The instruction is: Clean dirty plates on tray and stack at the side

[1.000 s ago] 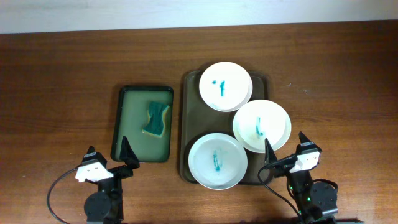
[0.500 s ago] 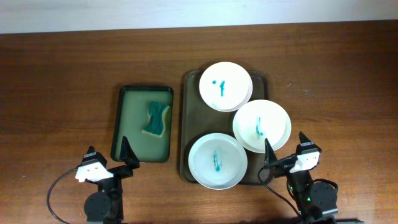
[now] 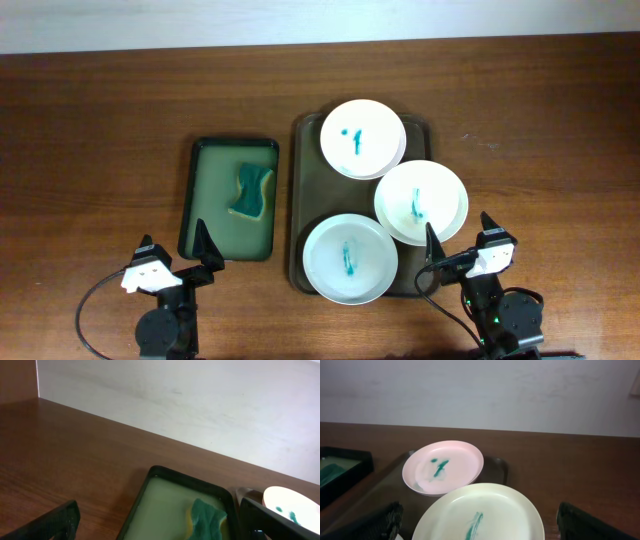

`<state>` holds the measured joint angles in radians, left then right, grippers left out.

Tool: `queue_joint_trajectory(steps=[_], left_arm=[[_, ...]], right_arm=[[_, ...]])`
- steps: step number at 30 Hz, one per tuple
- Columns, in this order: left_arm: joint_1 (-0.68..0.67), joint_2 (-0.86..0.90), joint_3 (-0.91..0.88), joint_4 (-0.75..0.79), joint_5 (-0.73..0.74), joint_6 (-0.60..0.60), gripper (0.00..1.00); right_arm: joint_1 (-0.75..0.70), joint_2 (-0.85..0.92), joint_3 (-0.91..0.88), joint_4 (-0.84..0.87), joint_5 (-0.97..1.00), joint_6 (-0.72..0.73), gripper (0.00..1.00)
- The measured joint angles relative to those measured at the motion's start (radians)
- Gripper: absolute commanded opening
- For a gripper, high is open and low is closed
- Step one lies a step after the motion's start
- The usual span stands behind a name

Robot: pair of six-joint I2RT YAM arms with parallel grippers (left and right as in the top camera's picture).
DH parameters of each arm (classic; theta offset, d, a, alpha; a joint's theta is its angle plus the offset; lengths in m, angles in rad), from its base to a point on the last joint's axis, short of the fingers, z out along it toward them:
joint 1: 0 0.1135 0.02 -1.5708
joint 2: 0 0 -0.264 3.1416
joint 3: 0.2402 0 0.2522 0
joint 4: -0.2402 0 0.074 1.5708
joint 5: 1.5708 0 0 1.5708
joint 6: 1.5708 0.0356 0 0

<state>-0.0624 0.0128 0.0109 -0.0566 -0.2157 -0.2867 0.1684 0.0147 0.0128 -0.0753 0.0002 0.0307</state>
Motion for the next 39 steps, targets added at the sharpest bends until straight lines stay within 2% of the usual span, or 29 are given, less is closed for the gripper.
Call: queue_joint_trajectory(steps=[29,32,37,39], left_arm=[[0.0,0.0,0.0,0.002,0.0,0.0,0.99],[0.0,0.0,-0.001,0.062,0.003,0.0,0.99],[0.0,0.0,-0.001,0.088,0.128,0.0,0.99],[0.0,0.0,-0.001,0.089,0.213,0.0,0.99]], right_arm=[[0.0,0.0,0.0,0.0,0.0,0.0,0.98],[0.0,0.0,0.0,0.0,0.0,0.0,0.98],[0.0,0.0,0.0,0.003,-0.005,-0.001,0.98],[0.0,0.0,-0.002,0.074,-0.048,0.0,0.98]])
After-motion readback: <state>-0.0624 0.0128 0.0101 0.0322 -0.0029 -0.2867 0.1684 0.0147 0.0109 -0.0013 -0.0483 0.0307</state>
